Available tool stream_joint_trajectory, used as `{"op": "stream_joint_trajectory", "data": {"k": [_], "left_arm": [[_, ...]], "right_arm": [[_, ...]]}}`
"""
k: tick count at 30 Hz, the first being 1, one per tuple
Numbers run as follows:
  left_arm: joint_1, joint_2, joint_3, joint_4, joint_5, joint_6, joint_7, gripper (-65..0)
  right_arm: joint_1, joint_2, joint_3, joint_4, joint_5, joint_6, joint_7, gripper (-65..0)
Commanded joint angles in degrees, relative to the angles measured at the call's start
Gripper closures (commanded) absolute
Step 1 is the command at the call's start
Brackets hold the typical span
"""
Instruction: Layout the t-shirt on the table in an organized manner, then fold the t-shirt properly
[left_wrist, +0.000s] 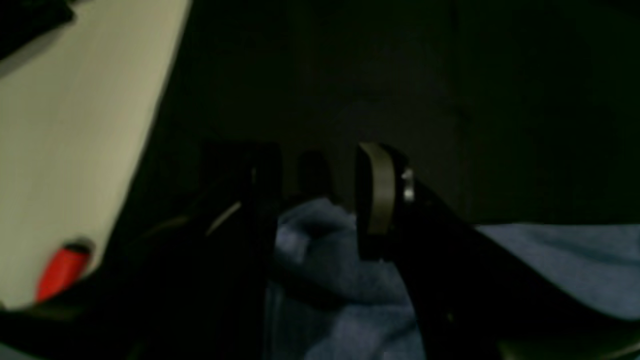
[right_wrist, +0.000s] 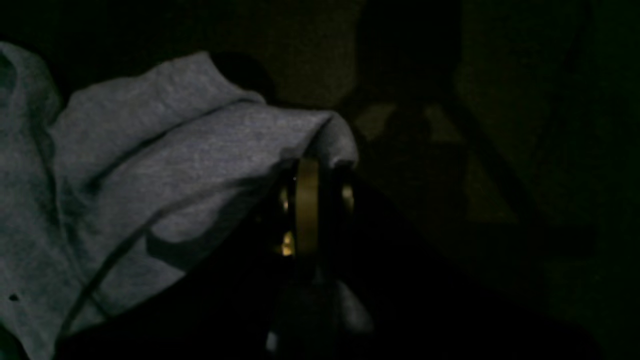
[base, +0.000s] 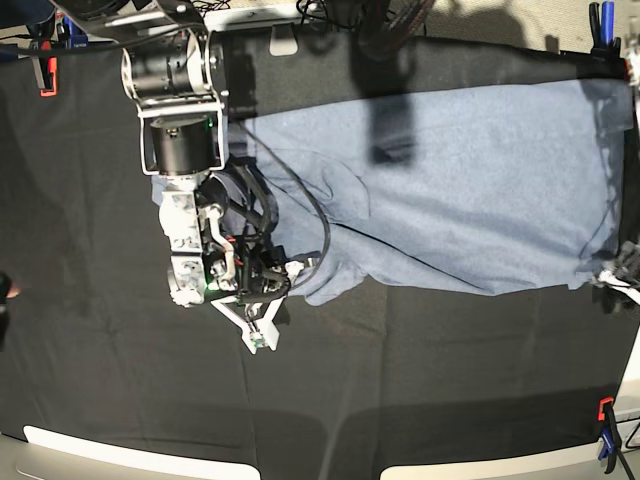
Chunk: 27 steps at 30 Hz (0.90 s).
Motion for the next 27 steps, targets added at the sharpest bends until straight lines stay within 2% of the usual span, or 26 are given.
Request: {"op": "stream_joint_trajectory", "data": {"k": [1, 5, 9, 10, 13, 17, 18, 20, 24, 27], "left_arm": [[-2.38, -1.01, -0.26, -1.31, 0.28, 0.66, -2.1, -22.6], [-6.51, 0.09, -0.26, -11.1, 1.03, 0.63, -7.54, -22.6], [-9.81, 0.22, -0.22, -19.32, 0.98, 0.44, -8.59, -22.5], [-9.99, 0.42, -0.22, -20.79, 1.01, -0.66, -8.5, -22.2], [-9.14, 1.11, -0.22, -21.86, 1.01, -9.97, -6.05, -20.5], [-9.03, 1.33, -0.22, -21.62, 0.96, -20.02, 0.9, 0.0], [-9.01, 1.18, -0.22, -21.2, 0.87, -21.79, 1.62, 0.0], [-9.01, 0.39, -0.24, -20.09, -2.84, -22.49, 4.33, 0.0], [-8.98, -3.34, -0.33, -17.2, -17.03, -22.53, 10.67, 0.0], [-8.98, -6.03, -0.35, -15.69, -22.38, -22.82, 13.94, 0.0]], "right_arm": [[1.33, -0.33, -0.09, 0.57, 0.37, 1.49, -0.24, -2.4], [1.36, -0.31, -0.09, 0.57, 0.37, 3.06, -0.26, -2.4], [1.36, -0.28, -0.09, 0.57, 0.39, 3.17, -0.22, -2.4], [1.36, -0.28, -0.09, 0.57, 0.37, 3.15, -0.2, -2.4], [1.36, -0.28, -0.09, 0.57, 0.37, 3.17, 0.0, -2.5], [1.38, -0.28, -0.09, 0.57, 0.37, 3.17, 0.11, -2.4], [1.38, -0.28, -0.09, 0.57, 0.37, 3.17, 0.11, -2.4], [1.38, -0.26, -0.09, 0.57, 0.35, 3.17, 0.11, -2.4], [1.38, -0.26, -0.09, 0.57, 0.28, 3.17, 0.26, -0.6], [1.38, -0.26, -0.09, 0.59, 0.31, 3.17, 1.42, 0.0]]}}
